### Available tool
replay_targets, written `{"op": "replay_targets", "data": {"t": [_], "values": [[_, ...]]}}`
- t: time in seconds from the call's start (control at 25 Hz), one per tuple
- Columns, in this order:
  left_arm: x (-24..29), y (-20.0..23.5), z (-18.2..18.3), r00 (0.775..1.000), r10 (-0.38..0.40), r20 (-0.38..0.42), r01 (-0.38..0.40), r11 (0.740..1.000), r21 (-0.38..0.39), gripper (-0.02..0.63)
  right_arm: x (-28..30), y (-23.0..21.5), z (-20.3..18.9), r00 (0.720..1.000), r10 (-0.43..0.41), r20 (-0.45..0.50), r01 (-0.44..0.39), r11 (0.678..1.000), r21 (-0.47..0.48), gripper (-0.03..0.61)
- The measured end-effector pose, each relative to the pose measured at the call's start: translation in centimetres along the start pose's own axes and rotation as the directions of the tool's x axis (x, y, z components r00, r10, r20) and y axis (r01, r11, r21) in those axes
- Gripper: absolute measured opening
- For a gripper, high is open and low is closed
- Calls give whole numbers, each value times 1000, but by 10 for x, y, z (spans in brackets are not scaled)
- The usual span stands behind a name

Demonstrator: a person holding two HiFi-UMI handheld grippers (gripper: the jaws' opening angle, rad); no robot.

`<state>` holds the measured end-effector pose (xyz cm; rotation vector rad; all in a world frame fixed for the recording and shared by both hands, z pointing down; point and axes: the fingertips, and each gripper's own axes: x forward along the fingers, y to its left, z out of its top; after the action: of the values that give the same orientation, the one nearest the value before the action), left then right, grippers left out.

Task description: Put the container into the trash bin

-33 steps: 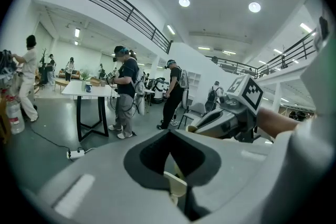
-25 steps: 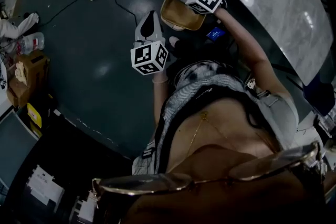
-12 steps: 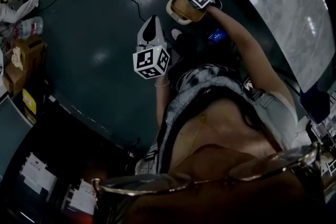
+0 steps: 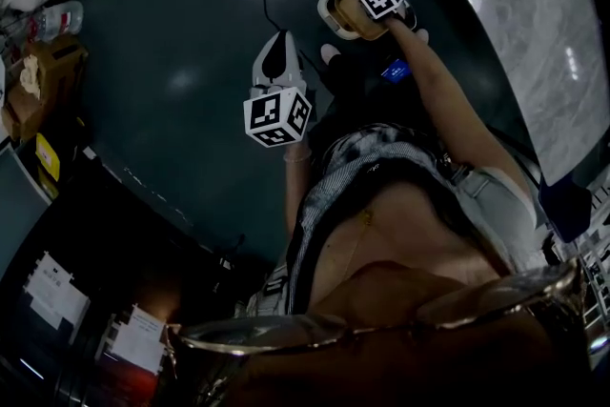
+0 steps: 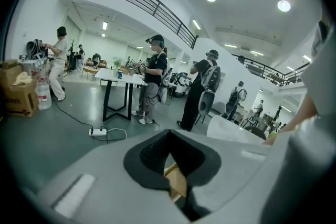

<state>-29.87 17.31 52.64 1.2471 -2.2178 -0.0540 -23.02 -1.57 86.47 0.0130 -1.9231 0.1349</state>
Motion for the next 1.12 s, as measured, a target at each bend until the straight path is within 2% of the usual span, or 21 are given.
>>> {"op": "replay_targets", "data": {"t": [0.16, 0.2, 0.24, 0.28, 0.32, 0.4, 0.48, 0.56, 0.68, 0.76, 1.12], "values": [[-1, 0, 0, 1000, -4, 2, 4, 1000, -5, 0, -1, -8, -9, 998, -23, -66, 24, 999, 21, 49], [0, -1, 1, 1000, -5, 5, 5, 1000, -6, 0, -2, -3, -9, 997, 7, -70, -4, 999, 44, 81], [0, -2, 2, 1000, -7, 8, 7, 1000, -7, 0, -1, 9, -5, 996, 74, -51, -70, 995, 77, 114], [0, -3, 2, 1000, -9, 10, 9, 1000, -8, 0, 1, 24, 1, 988, 151, -14, -149, 983, 106, 107], [0, -4, 3, 1000, -12, 10, 12, 1000, -7, 0, 2, 30, 7, 982, 185, 20, -187, 976, 111, 107], [1, -6, 3, 1000, -19, 9, 19, 1000, -5, 0, 1, 22, 13, 988, 150, 43, -153, 985, 78, 106], [1, -7, 3, 1000, -25, 7, 25, 1000, -3, 0, 0, 11, 10, 996, 89, 20, -89, 995, 44, 103], [1, -9, 2, 1000, -30, 4, 30, 1000, -3, 0, -1, 11, 6, 997, 79, 1, -79, 996, 32, 95], [3, -12, 1, 999, -40, -1, 40, 999, 3, 0, -5, 17, 5, 995, 97, -13, -96, 995, 18, 73], [4, -13, 1, 999, -46, -5, 46, 999, 7, 0, -10, 22, 6, 994, 106, -24, -106, 994, 7, 28], [8, -21, 1, 997, -76, -16, 76, 997, 20, 0, -23, 42, 6, 979, 202, -27, -203, 979, -15, 26]]}}
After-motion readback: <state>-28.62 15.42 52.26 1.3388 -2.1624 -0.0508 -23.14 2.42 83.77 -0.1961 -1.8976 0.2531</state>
